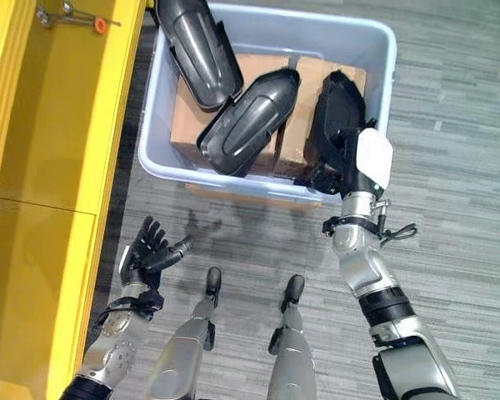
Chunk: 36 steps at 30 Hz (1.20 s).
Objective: Move parts from the plastic box to the shelf.
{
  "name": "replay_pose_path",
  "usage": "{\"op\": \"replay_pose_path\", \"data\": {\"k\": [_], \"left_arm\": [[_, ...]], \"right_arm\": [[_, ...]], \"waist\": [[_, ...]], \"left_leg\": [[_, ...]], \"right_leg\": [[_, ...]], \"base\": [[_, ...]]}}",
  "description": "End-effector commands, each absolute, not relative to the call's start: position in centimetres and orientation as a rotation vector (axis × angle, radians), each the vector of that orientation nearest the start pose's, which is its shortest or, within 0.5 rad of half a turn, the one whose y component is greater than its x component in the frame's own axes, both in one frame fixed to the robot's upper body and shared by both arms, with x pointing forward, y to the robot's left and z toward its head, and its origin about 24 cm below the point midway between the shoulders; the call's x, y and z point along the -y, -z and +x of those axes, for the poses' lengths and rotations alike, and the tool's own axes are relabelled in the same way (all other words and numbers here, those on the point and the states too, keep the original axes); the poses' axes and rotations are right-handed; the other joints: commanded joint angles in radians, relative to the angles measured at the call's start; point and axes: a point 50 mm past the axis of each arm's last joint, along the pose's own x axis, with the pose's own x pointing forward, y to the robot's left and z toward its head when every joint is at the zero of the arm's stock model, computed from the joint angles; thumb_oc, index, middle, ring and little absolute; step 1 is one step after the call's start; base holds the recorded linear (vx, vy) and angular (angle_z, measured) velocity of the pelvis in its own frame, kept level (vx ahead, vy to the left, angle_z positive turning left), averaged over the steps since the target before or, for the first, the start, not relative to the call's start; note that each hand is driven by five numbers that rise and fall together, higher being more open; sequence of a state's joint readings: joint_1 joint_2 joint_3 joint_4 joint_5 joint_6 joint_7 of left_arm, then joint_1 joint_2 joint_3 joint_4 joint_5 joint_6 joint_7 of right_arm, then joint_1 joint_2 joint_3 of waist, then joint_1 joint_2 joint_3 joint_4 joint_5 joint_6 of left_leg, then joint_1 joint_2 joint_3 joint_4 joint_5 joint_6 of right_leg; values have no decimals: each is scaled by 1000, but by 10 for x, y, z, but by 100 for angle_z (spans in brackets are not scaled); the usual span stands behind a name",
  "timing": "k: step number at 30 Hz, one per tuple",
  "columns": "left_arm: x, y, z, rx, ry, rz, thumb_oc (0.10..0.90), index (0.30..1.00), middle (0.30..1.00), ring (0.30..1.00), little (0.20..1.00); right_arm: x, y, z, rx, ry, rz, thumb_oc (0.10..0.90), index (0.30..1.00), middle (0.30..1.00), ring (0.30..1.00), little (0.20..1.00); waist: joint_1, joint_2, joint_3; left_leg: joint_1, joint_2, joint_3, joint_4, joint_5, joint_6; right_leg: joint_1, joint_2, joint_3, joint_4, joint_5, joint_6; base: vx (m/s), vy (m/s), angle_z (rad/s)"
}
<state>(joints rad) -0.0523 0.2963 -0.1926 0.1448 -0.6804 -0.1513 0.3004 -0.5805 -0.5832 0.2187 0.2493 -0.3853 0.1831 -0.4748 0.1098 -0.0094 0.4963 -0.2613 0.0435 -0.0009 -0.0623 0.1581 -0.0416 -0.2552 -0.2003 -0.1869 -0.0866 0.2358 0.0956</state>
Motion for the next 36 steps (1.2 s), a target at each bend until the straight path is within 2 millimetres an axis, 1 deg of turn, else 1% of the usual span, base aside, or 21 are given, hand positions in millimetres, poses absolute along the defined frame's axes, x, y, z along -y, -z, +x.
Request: {"op": "replay_pose_path", "data": {"k": [1,4,5,6,7,8,9,10,13,14,15,18,21,23,24,29,30,33,34,35,36], "left_arm": [[-195,-35,249,-2,-183,-298,900,1000,1000,1000,1000],[-201,-31,245,-21,-196,-277,900,1000,1000,1000,1000],[-201,-31,245,-21,-196,-276,900,1000,1000,1000,1000],[-206,-26,241,-41,-210,-263,900,1000,1000,1000,1000],[-206,-26,241,-43,-210,-262,900,1000,1000,1000,1000],[-210,-23,237,-55,-220,-246,900,1000,1000,1000,1000],[-210,-23,237,-55,-220,-246,900,1000,1000,1000,1000],[-213,-21,235,-64,-227,-233,900,1000,1000,1000,1000],[-217,-18,232,-77,-240,-224,900,1000,1000,1000,1000],[-217,-18,232,-77,-240,-224,900,1000,1000,1000,1000],[-218,-16,230,-86,-251,-223,900,1000,1000,1000,1000],[-221,-12,228,-102,-257,-209,900,1000,1000,1000,1000],[-222,-7,223,-127,-261,-202,900,1000,1000,1000,1000],[-224,1,215,-166,-278,-206,900,1000,1000,1000,1000],[-224,2,214,-167,-278,-205,900,1000,1000,1000,1000],[-227,13,201,-212,-329,-235,900,1000,1000,1000,1000],[-227,13,201,-212,-330,-236,900,1000,1000,1000,1000],[-228,18,194,-229,-379,-278,900,1000,1000,1000,1000],[-227,19,193,-231,-392,-297,900,1000,1000,1000,1000],[-225,21,190,-236,-401,-313,900,1000,1000,1000,1000],[-225,20,189,-231,-404,-316,900,1000,1000,1000,1000]], "right_arm": [[213,-231,330,694,533,-990,400,300,300,300,300],[211,-239,321,752,526,-998,400,300,300,300,300],[211,-239,321,752,526,-999,400,300,300,300,300],[210,-241,317,775,519,-1013,400,300,300,300,300],[210,-240,317,774,519,-1014,400,300,300,300,300],[208,-242,312,797,508,-1019,400,300,300,300,300],[208,-242,312,797,508,-1019,400,300,300,300,300],[207,-244,307,824,501,-1027,400,300,300,300,300],[202,-248,301,866,487,-1013,400,300,300,300,300],[202,-247,301,866,486,-1013,400,300,300,300,300],[200,-248,297,884,478,-1018,400,300,300,300,300],[196,-248,291,906,464,-1006,400,300,300,300,300],[193,-244,287,907,441,-979,400,300,300,300,300],[189,-236,283,891,393,-939,400,300,300,300,300],[189,-235,282,890,392,-939,400,300,300,300,300],[174,-226,282,875,280,-858,400,300,300,300,300],[174,-226,282,875,279,-858,400,300,300,300,300],[164,-223,284,873,199,-804,400,300,300,300,300],[161,-224,284,877,184,-800,400,300,300,300,300],[160,-228,283,897,176,-795,400,300,300,300,300],[160,-231,281,913,173,-803,400,300,300,300,300]], "waist": [[-1,-57,-160],[-2,-73,-200],[-2,-73,-200],[-5,-80,-223],[-5,-80,-224],[-6,-86,-248],[-6,-86,-248],[-10,-89,-270],[-19,-93,-299],[-19,-93,-299],[-26,-94,-320],[-31,-93,-345],[-35,-87,-363],[-37,-76,-387],[-37,-75,-387],[-32,-55,-407],[-32,-54,-406],[-24,-40,-403],[-21,-33,-398],[-13,-24,-389],[-7,-17,-382]], "left_leg": [[61,20,17,-25,-83,30],[85,23,22,-25,-90,29],[85,23,22,-25,-91,29],[97,24,23,-25,-95,29],[99,24,24,-25,-96,29],[111,27,28,-25,-99,30],[112,27,28,-25,-99,30],[121,32,31,-25,-100,28],[131,38,31,-25,-101,25],[131,39,31,-25,-101,25],[140,44,33,-25,-102,24],[162,52,33,-25,-103,23],[193,64,30,-25,-103,17],[227,83,29,-25,-101,10],[229,84,29,-25,-102,9],[276,134,38,-25,-77,-16],[277,136,38,-25,-77,-17],[287,192,33,-25,-23,-50],[286,205,29,-24,-8,-58],[279,225,15,-24,30,-73],[269,235,5,-25,49,-81]], "right_leg": [[140,-46,-16,6,-107,48],[162,-42,-15,1,-108,50],[162,-42,-15,1,-108,50],[175,-41,-15,-1,-108,51],[177,-41,-15,-1,-109,51],[189,-40,-15,-1,-107,54],[189,-40,-15,-1,-107,54],[199,-39,-15,-1,-108,55],[213,-35,-15,0,-108,57],[214,-35,-16,0,-109,57],[222,-34,-15,5,-110,57],[239,-29,-14,31,-132,54],[260,-19,-11,62,-167,45],[286,-2,-9,81,-199,32],[288,-1,-9,82,-200,31],[326,47,5,90,-242,1],[327,48,5,90,-242,0],[349,108,12,80,-268,-38],[356,122,6,75,-271,-48],[365,147,-5,66,-276,-62],[366,158,-16,60,-279,-68]], "base": [[0,0,0],[9,-16,-3],[21,-17,-6],[15,-7,-6],[25,-18,-6],[11,-11,-6],[-5,-23,-9],[-10,-19,-8],[-13,-14,-3],[-15,-15,-4],[0,0,0],[12,-36,0],[22,-59,0],[5,-107,1],[-15,-132,0],[-31,-124,-4],[-47,-159,-8],[-82,-246,-7],[-107,-339,-8],[-96,-269,-3],[-121,-301,2]]}}
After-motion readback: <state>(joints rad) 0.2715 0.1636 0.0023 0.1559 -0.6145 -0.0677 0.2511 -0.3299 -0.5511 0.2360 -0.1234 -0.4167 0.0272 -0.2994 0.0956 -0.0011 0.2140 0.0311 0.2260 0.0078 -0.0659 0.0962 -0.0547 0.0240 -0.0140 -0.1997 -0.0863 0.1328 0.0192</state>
